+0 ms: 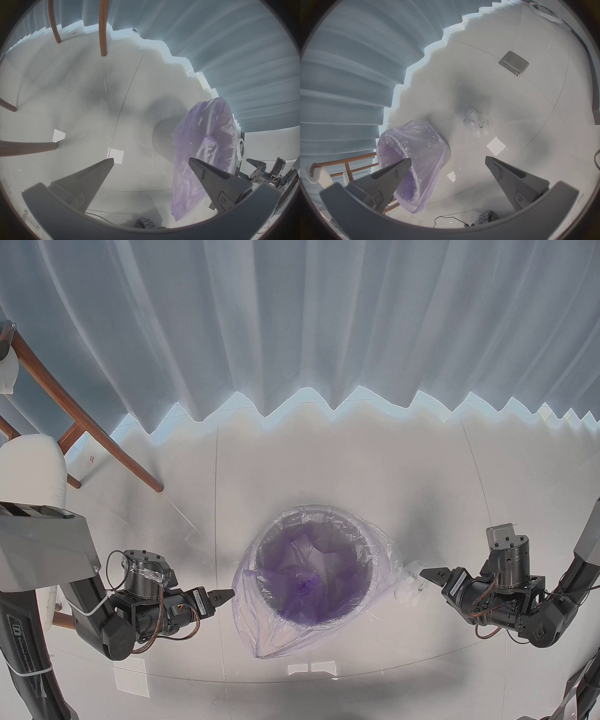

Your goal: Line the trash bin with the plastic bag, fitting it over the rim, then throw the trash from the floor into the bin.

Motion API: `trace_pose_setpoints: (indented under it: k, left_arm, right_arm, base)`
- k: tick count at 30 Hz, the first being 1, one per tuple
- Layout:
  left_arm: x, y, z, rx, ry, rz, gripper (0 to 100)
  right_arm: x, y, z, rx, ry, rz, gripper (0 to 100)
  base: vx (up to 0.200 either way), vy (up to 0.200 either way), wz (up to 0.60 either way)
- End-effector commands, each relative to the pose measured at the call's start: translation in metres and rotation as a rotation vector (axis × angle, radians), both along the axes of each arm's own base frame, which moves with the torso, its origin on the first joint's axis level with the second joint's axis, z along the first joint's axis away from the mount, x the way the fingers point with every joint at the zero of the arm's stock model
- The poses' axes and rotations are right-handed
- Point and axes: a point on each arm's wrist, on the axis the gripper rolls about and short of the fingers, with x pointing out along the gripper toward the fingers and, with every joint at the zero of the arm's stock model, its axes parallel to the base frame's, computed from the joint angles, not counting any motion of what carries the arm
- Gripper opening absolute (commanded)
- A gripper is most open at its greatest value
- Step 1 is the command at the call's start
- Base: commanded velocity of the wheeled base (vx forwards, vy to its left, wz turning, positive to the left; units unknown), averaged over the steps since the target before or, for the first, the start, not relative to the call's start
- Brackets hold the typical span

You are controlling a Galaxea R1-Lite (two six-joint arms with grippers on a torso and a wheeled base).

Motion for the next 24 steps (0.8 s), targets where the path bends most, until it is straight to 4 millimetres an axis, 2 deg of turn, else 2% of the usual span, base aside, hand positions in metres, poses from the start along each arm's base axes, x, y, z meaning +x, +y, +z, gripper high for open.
trace_pose_setpoints:
  k: [1,4,7,8,12,14,20,24]
  left_arm:
    - [0.015,-0.001,-0.024,0.011,0.04,0.008,100]
    - [0.033,-0.006,-0.021,-0.004,-0.005,0.011,100]
    - [0.039,-0.008,-0.02,-0.007,-0.014,0.009,100]
    - [0.05,-0.013,-0.025,-0.004,-0.013,0.007,100]
    - [0.065,-0.016,-0.029,-0.004,-0.031,0.014,100]
    - [0.081,-0.019,-0.032,-0.008,-0.059,0.02,100]
    - [0.097,-0.023,-0.029,0.004,-0.019,0.025,100]
    - [0.113,-0.019,-0.042,0.029,-0.025,0.074,100]
  right_arm:
    - [0.0,0.0,0.0,0.0,-0.001,0.0,100]
    - [0.0,0.0,0.0,0.0,0.001,0.0,100]
    - [0.0,0.0,0.0,0.0,-0.001,0.0,100]
    - [0.0,0.0,-0.001,-0.001,0.002,0.0,100]
    - [-0.001,0.0,-0.001,-0.002,0.003,-0.001,100]
    - [-0.001,0.0,-0.001,-0.005,0.004,-0.005,100]
    - [-0.001,-0.001,-0.001,-0.012,0.001,-0.015,100]
    - [-0.001,0.0,-0.001,-0.013,0.003,-0.013,100]
  base:
    - [0.0,0.0,0.0]
    - [0.0,0.0,0.0]
    - [0.0,0.0,0.0]
    - [0.0,0.0,0.0]
    - [0.0,0.0,0.0]
    - [0.0,0.0,0.0]
    - [0.0,0.0,0.0]
    - [0.0,0.0,0.0]
